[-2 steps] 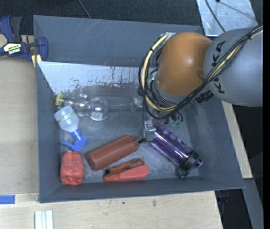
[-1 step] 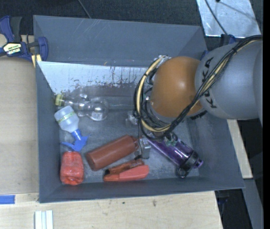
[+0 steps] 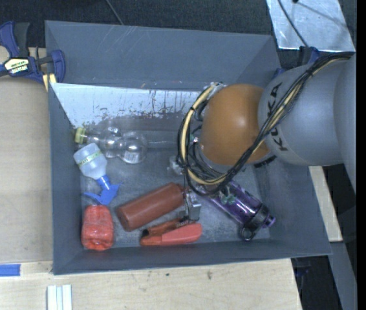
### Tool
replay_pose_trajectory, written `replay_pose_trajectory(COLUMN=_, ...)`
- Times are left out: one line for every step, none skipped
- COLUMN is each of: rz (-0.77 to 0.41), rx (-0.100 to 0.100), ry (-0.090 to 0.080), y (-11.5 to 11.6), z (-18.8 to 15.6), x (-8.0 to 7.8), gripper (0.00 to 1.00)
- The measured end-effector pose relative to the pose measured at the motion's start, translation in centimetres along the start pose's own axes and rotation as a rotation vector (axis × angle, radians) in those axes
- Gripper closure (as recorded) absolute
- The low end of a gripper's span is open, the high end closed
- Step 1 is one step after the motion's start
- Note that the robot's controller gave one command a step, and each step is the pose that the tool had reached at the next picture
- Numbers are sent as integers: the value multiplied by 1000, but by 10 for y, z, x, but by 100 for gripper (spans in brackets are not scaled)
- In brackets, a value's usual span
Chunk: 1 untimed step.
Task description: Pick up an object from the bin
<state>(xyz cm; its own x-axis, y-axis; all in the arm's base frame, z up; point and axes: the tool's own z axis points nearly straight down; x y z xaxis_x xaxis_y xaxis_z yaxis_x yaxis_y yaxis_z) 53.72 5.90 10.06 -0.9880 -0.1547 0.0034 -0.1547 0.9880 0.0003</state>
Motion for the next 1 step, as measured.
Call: replay_pose_trajectory(rz=-21, rx=0, ry=-5, y=-15, z=-23, x=8, gripper=0)
